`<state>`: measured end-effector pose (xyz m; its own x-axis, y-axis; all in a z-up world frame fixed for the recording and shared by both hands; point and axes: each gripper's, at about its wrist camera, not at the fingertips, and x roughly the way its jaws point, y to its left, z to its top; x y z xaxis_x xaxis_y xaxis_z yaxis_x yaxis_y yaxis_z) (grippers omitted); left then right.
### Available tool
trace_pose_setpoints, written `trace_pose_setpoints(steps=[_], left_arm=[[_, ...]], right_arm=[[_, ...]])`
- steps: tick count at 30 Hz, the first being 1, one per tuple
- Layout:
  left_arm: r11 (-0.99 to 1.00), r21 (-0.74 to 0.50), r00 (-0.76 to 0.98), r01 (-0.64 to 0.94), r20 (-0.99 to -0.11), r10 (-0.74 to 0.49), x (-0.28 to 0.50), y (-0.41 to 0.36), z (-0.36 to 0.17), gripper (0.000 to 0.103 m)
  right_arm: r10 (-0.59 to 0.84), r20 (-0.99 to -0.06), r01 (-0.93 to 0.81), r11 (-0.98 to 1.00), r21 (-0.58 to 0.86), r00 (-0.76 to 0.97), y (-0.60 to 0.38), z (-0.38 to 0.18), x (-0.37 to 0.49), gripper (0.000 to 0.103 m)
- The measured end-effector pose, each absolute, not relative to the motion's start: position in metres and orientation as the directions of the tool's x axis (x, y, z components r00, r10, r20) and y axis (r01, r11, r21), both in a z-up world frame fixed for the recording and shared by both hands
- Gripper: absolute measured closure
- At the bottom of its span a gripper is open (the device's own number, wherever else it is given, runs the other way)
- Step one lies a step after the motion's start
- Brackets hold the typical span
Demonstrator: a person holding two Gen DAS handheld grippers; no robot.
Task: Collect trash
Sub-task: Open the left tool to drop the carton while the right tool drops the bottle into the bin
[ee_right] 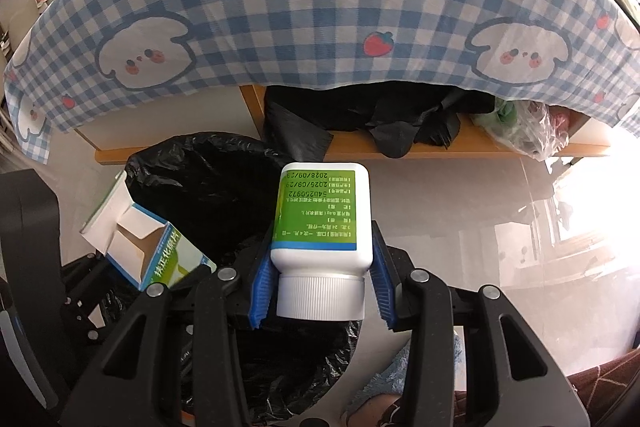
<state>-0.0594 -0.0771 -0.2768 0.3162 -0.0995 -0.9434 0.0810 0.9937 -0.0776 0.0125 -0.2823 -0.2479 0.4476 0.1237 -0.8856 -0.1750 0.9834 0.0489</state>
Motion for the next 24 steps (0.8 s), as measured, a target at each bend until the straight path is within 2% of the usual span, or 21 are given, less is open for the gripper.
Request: trace_pose_setpoints(steps=[3, 7, 9, 19, 24], left_arm=[[0.997, -0.048, 0.355, 0.057, -0.932, -0.065, -0.064, -0.072, -0.275, 0.021], [0.999, -0.05, 0.374, 0.003, -0.926, -0.047, -0.063, -0.051, -0.265, 0.014], [0.999, -0.038, 0.386, -0.02, -0.922, -0.027, -0.066, -0.041, -0.259, 0.008], [0.994, 0.001, 0.411, -0.112, -0.91, 0.048, -0.074, 0.008, -0.236, 0.006], [0.991, -0.01, 0.398, -0.137, -0.916, 0.046, -0.077, 0.021, -0.238, 0.006]], right_arm=[[0.125, -0.885, -0.172, 0.984, 0.051, 0.449, -0.282, -0.249, 0.013, 0.063], [0.132, -0.884, -0.177, 0.982, 0.057, 0.449, -0.28, -0.251, 0.015, 0.063], [0.14, -0.883, -0.184, 0.981, 0.062, 0.447, -0.276, -0.254, 0.016, 0.063], [0.173, -0.897, -0.238, 0.968, 0.079, 0.407, -0.24, -0.283, 0.014, 0.063], [0.185, -0.901, -0.249, 0.964, 0.09, 0.392, -0.229, -0.294, 0.015, 0.063]])
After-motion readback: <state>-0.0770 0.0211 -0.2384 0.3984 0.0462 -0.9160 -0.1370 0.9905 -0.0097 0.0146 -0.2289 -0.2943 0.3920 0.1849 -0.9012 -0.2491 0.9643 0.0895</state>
